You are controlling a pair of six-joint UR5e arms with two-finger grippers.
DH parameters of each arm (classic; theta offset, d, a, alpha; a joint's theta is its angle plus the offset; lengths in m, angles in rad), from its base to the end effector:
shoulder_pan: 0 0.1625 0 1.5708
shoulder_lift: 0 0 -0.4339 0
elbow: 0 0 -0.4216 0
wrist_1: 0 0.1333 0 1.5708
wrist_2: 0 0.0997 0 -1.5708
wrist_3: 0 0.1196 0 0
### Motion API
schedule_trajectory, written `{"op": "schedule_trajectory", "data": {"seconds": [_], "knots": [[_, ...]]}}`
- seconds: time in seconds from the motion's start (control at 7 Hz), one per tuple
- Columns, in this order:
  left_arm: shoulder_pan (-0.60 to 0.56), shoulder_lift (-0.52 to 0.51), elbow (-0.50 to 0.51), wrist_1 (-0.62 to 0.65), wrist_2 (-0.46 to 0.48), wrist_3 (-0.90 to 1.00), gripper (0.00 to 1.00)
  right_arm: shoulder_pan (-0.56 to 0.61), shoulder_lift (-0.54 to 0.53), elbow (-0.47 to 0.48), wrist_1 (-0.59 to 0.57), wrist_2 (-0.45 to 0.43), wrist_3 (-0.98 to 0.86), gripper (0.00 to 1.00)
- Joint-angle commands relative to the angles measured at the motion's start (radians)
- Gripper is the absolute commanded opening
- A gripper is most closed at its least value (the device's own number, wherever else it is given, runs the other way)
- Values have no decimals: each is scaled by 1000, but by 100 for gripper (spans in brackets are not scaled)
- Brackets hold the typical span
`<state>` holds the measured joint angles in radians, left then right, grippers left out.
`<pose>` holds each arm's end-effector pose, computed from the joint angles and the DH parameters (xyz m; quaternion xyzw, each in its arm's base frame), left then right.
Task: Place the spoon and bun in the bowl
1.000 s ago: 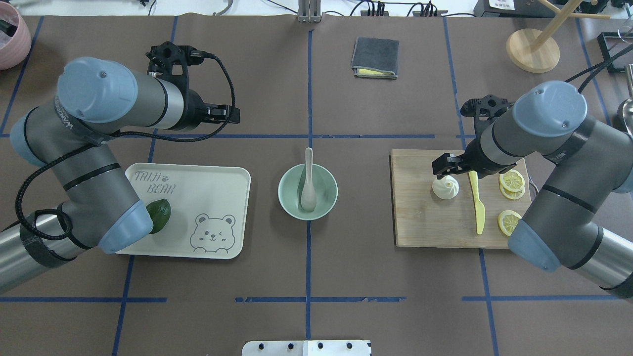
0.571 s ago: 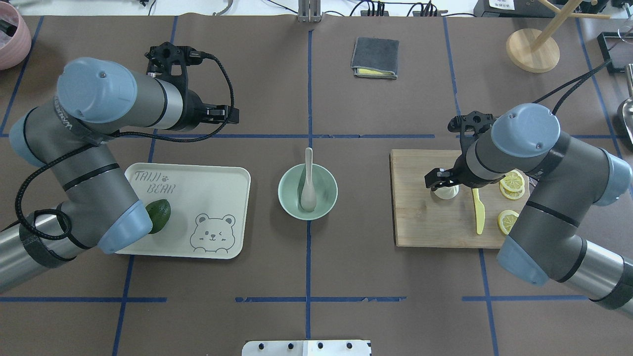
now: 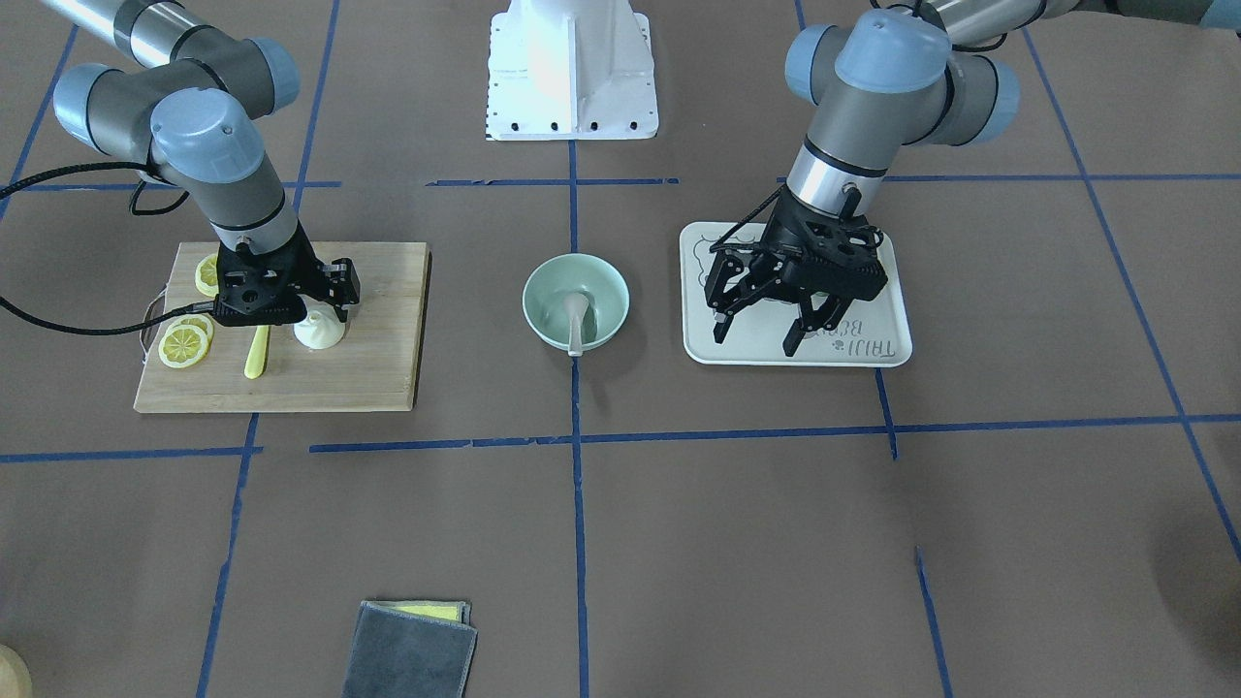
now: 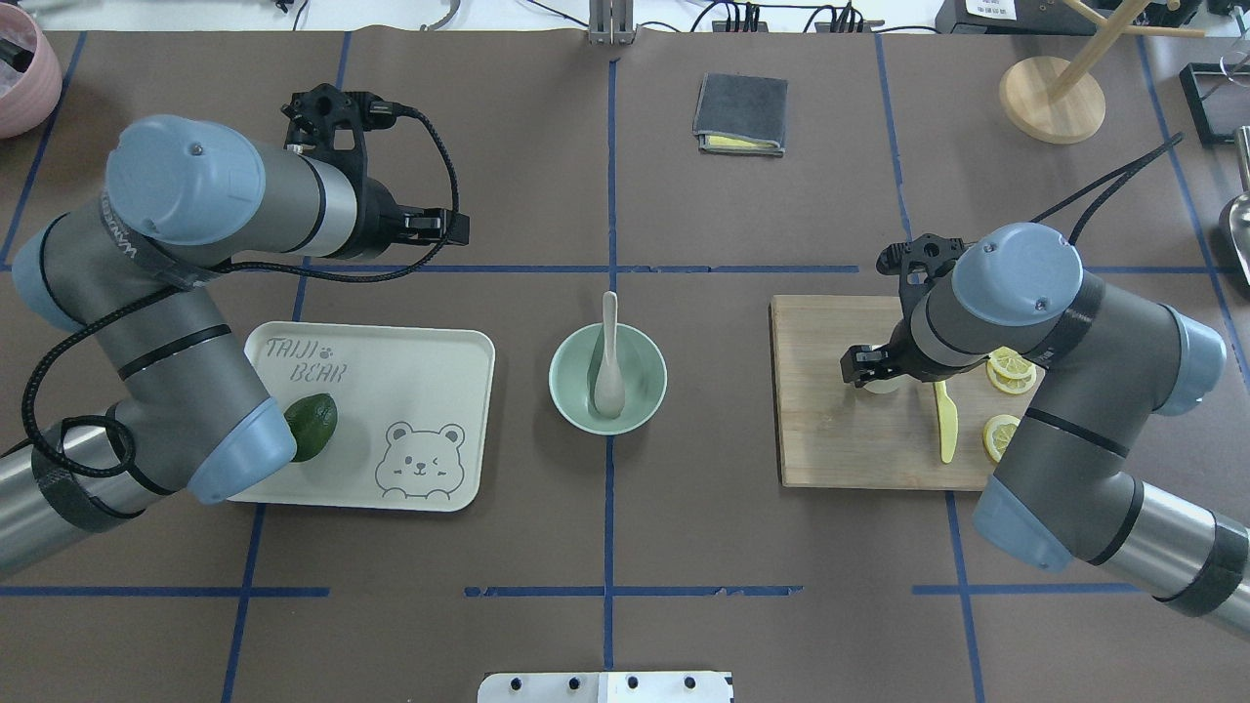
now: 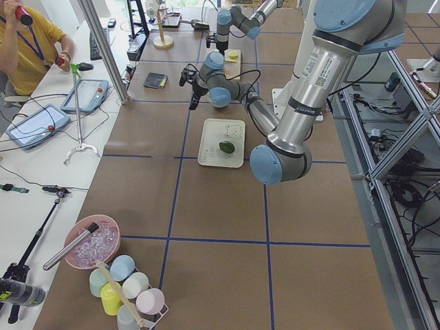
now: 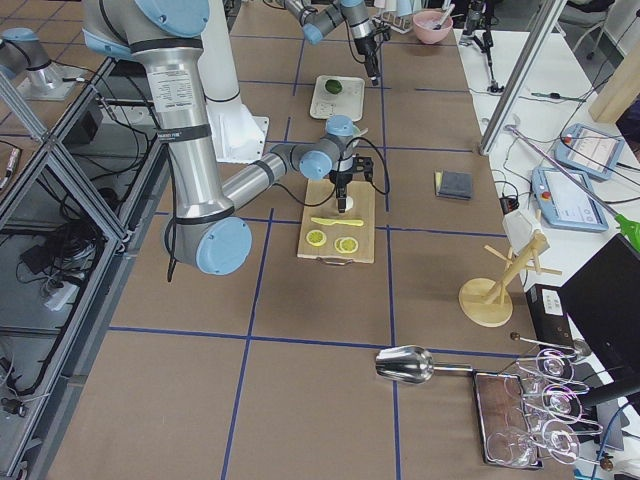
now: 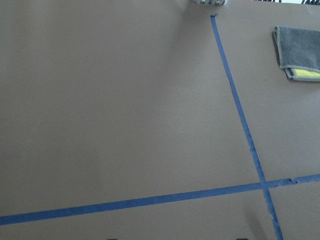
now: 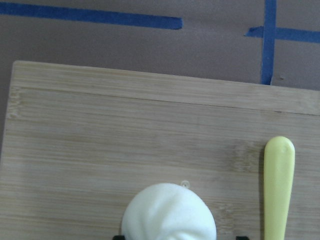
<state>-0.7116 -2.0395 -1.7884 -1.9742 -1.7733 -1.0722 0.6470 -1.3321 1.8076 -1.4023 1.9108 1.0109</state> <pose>0.4377 -0.5217 0.2483 0.2222 0.4733 -0.0383 0.8516 -0.4423 -0.4512 0.4214 0.0449 -0.3479 -0.0128 0.9364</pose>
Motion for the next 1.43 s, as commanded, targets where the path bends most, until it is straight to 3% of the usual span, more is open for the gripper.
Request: {"op": "schedule_trajectory", "data": {"seconds": [0.0, 0.43, 0.71, 1.29], "knots": [[0, 16, -14, 0, 0, 0, 84, -1, 30, -11, -1, -1, 3, 70], [0, 18, -11, 0, 0, 0, 84, 0, 28, -19, 0, -6, -2, 70], [0, 18, -9, 0, 1, 0, 84, 0, 49, -17, 0, -15, 3, 57], [-5, 22, -16, 0, 2, 8, 84, 0, 169, -11, -1, -27, 130, 57]]}}
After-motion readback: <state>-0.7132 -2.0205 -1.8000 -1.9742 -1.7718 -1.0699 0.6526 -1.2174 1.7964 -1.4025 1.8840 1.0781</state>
